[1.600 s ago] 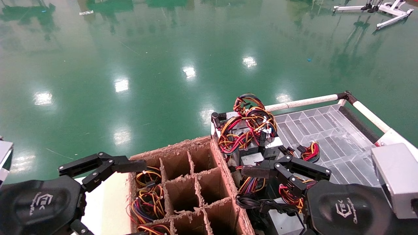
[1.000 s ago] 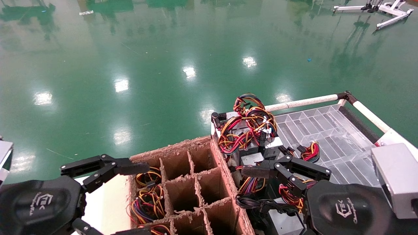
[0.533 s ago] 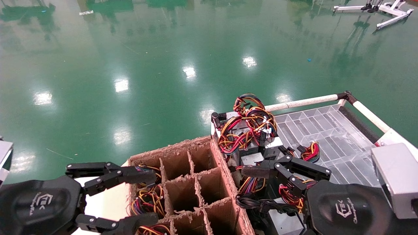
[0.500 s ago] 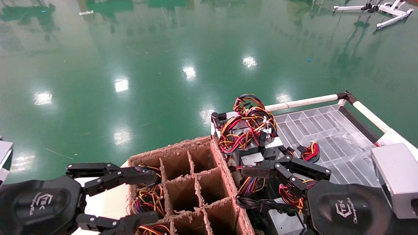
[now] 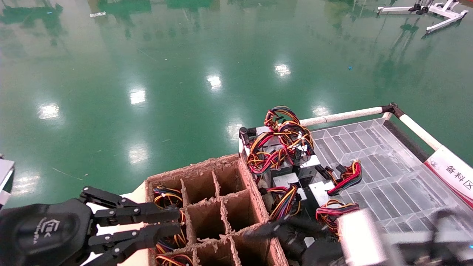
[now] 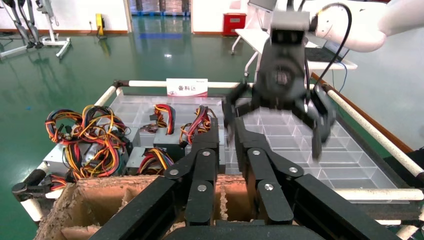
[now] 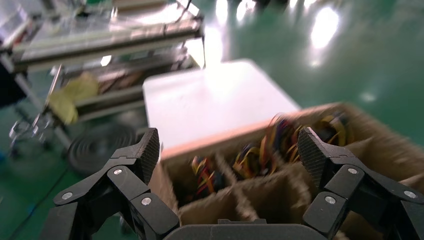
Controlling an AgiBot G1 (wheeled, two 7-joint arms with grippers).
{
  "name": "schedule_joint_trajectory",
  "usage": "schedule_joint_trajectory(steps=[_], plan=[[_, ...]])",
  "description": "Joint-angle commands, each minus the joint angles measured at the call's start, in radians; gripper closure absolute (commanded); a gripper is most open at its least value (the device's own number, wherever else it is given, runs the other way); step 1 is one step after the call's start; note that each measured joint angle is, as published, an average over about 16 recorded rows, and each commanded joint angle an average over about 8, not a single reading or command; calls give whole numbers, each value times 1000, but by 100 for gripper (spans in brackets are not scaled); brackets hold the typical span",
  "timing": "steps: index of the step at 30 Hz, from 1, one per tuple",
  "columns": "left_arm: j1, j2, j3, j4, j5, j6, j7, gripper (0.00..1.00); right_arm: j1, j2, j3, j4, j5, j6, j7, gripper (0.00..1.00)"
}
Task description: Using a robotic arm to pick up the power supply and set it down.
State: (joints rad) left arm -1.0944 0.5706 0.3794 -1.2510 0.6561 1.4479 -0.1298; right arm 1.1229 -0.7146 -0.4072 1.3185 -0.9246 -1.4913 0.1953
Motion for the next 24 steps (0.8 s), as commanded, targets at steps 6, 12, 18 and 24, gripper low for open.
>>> schedule_joint_trajectory(steps=[6,12,18,24], plan=[[0,0,0,0,0,0,0,100,47,-104,-89,8,-123,2,11,0],[0,0,0,0,0,0,0,100,91,-194,-155,7,-224,17,23,3],[0,0,0,0,0,0,0,99,145,-280,-226,-5,-340,18,36,57],[0,0,0,0,0,0,0,82,182,-337,-273,-27,-412,11,43,98]])
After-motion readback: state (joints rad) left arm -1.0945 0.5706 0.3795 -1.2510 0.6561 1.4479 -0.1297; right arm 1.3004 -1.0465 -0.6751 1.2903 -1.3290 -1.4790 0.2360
